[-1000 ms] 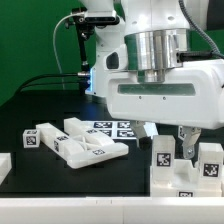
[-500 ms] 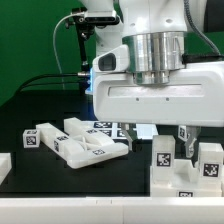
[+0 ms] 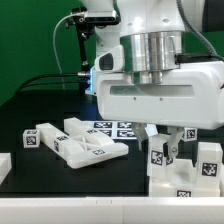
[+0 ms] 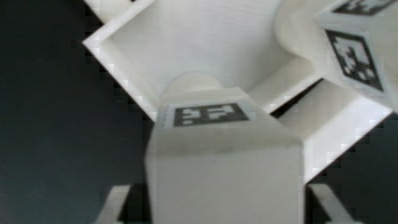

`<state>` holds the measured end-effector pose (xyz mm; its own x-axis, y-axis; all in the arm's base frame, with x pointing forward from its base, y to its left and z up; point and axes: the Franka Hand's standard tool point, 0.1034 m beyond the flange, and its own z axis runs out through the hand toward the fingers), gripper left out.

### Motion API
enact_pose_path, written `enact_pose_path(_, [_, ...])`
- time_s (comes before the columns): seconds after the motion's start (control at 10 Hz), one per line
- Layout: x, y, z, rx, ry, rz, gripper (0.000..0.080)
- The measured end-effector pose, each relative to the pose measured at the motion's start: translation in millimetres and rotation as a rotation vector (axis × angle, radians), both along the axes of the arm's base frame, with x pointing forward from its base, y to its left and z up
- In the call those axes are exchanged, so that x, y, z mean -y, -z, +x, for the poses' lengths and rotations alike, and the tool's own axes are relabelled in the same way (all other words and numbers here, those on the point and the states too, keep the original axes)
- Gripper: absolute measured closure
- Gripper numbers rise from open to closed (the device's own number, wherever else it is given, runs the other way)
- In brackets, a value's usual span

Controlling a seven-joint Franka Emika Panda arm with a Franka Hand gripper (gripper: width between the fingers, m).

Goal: Assemble chair

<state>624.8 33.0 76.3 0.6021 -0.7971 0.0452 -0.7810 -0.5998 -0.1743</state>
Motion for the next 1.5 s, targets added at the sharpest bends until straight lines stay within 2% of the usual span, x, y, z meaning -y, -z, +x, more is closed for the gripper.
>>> enact_pose_path(0.4, [0.6,0.2,0.4,-0.026,0.494,0.138,0.0513])
enact_pose_path(0.5, [1.3,-0.1,0.9,-0.028,0.545,0.157,0.0512])
enact_pose_path(0.6, [0.2,0.1,0.5,-0.029,0.541,0.156,0.0512])
enact_pose_path(0.8, [-1.7,0.4,-0.4,-0.035,0.457,0.134,0.0512])
enact_pose_path(0.9, [-3.9,-1.7,1.8,-0.036,0.264,0.089,0.0418])
enact_pose_path(1.0, [0.4,-2.7,5.1,-0.016,0.085,0.052,0.0235])
enact_pose_path(1.1, [1.9,-3.1,6.3,-0.014,-0.065,0.03,0.0235])
enact_pose_path(1.2, [2.1,-3.8,8.3,-0.016,-0.174,0.016,0.0165])
enact_pose_path(1.5, [4.9,-2.9,8.1,-0.001,-0.326,-0.016,0.0153])
